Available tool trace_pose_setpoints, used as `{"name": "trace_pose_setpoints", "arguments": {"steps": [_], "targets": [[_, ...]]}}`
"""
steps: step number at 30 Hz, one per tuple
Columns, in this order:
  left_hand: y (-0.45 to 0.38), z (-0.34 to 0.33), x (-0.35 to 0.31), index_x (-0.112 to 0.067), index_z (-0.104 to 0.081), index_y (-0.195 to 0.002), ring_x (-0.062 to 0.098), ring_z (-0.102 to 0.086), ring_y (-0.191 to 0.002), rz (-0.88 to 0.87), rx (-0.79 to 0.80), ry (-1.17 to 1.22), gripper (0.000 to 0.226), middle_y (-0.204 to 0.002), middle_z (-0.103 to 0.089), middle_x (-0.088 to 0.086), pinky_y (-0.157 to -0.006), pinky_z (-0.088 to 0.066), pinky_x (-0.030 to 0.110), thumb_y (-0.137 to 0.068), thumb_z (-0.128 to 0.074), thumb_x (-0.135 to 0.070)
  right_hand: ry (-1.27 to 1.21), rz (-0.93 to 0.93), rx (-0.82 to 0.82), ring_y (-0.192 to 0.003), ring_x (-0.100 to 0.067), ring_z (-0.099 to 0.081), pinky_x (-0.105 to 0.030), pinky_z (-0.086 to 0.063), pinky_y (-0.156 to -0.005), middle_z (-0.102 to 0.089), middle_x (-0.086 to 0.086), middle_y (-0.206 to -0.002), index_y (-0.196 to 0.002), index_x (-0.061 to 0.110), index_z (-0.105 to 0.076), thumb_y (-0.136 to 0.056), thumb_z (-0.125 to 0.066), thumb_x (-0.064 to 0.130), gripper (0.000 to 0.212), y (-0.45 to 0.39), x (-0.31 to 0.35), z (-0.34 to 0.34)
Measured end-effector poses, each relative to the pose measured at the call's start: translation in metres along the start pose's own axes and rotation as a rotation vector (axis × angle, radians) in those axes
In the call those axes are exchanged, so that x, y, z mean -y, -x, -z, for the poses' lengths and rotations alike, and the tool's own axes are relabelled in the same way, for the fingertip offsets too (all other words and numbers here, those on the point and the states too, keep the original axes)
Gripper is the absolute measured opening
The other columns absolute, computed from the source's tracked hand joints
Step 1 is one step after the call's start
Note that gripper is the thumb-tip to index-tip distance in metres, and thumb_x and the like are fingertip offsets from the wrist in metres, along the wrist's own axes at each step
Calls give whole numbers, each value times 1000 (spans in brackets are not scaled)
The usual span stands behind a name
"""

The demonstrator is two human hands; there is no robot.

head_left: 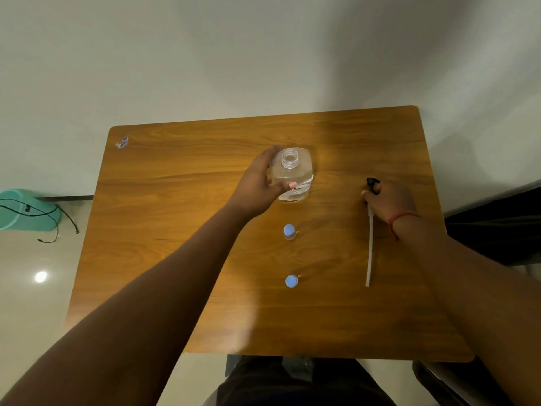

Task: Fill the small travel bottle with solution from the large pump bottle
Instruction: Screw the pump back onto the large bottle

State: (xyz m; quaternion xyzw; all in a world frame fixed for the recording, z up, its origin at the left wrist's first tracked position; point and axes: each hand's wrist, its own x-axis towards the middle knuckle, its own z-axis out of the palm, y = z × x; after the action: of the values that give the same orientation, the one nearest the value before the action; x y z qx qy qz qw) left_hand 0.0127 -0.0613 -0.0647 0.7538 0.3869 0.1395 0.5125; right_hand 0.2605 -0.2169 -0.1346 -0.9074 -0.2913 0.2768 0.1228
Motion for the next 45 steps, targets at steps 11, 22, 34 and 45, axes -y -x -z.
{"name": "trace_pose_setpoints", "arguments": {"steps": [11, 22, 34, 45], "targets": [[7, 17, -24, -20, -49, -144, 14, -57, -122, -80, 8, -26, 67, -132, -61, -3, -97, -57, 41, -85, -81, -26, -187, 184, -142, -97, -19, -59, -26, -44, -80, -67, -9, -115, -122, 9, -63, -95, -58, 38, 40, 20, 57, 75], [20, 97, -152, -42, -54, -120, -14, -62, -93, -183, 7, -88, 41, -106, -65, -26, -80, -49, 7, -88, -78, -34, -413, 459, -353, -79, -25, -66, -33, -50, -70, -67, -4, -78, -84, 15, -68, -90, -61, 42, 28, 75, 166, 240], [41, 203, -314, -26, -68, -123, 19, -73, -104, -334, -20, 6, 39, -116, -72, 1, -80, -64, 49, -87, -79, -35, -552, 674, -555, -77, -34, -69, -38, -54, -75, -71, -16, -80, -80, 5, -66, -87, -65, 42, 38, 168, 269, 405], [68, 241, -368, -31, -67, -126, 16, -72, -105, -430, -70, -55, 43, -115, -73, -6, -79, -64, 48, -85, -78, -39, -619, 807, -686, -79, -37, -68, -45, -57, -79, -71, -18, -84, -86, 1, -66, -87, -66, 40, 39, 228, 315, 470]]}}
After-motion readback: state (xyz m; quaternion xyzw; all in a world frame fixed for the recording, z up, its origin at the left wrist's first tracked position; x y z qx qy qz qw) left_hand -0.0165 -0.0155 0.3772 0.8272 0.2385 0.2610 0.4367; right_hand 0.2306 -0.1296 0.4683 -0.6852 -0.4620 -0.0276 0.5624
